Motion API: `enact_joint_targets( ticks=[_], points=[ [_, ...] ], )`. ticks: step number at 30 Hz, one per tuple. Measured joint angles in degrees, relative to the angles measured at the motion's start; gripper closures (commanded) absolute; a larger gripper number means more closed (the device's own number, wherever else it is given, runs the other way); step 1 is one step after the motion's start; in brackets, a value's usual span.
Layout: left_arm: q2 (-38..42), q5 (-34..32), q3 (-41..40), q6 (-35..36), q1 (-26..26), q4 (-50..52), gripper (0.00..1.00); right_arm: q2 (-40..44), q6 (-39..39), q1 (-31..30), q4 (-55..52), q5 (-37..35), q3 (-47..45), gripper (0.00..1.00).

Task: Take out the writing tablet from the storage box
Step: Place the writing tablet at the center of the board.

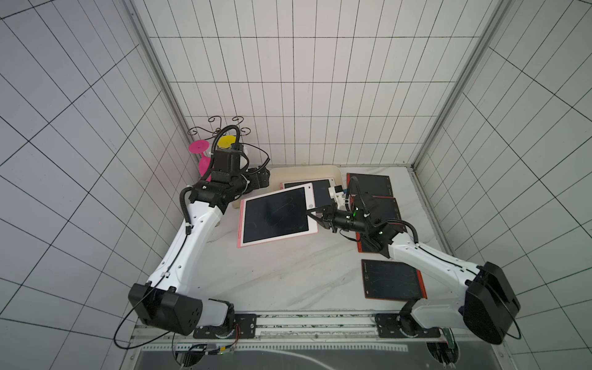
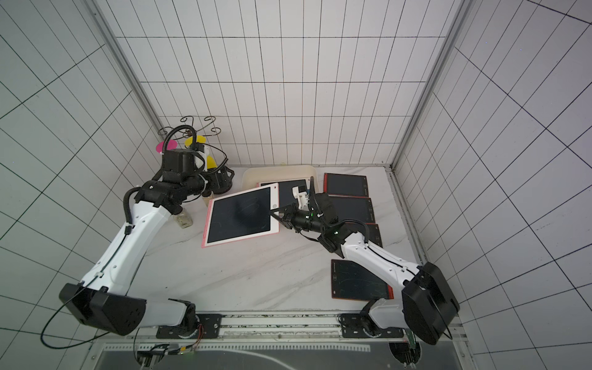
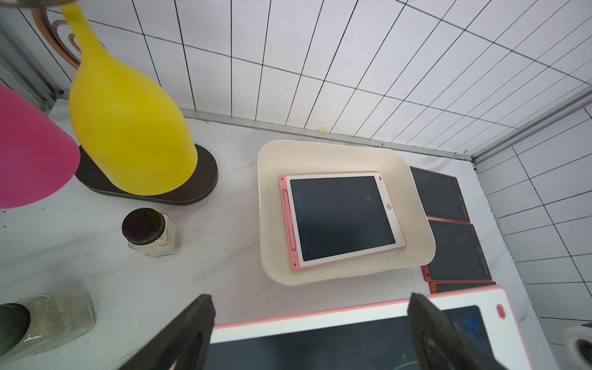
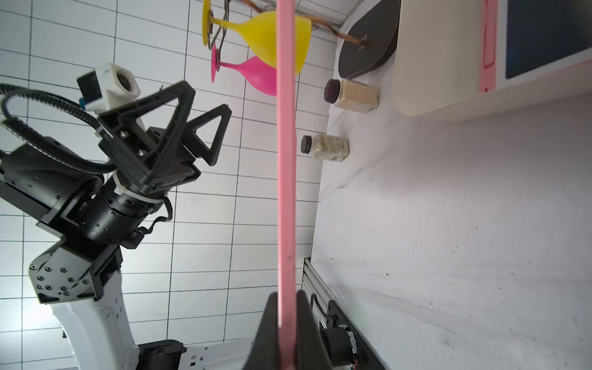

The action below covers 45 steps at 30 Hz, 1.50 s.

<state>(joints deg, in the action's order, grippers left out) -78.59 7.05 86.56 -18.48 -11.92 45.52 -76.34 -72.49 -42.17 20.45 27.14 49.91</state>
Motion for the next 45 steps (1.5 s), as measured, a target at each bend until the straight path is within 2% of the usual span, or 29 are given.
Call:
enact_joint_targets(
  ticks=[9,17,28,37,45],
  points=[
    [1.46,2.38,-4.74,-0.61,0.00,-0.50,0.06,-7.50,-3.72,-11.69,7.13,-9.18,-0.85,1.00],
    [2.99,3.56,-7.26,-0.61,0.00,-1.38,0.06,-16.81,-6.54,-18.32,15.02,-15.61,-0.81,1.00],
    [3.19,5.49,-8.26,-1.07,0.00,-3.08,0.06,-31.58,-10.29,-22.82,22.69,-19.04,2.05,1.00],
    [3.19,6.78,-8.79,-1.22,0.00,-4.39,0.06,-39.04,-12.76,-24.22,27.17,-19.17,9.16,1.00],
    [3.26,6.34,-8.81,-0.74,0.00,-4.52,0.06,-44.96,-13.29,-24.37,29.66,-18.93,11.89,1.00]
  ],
)
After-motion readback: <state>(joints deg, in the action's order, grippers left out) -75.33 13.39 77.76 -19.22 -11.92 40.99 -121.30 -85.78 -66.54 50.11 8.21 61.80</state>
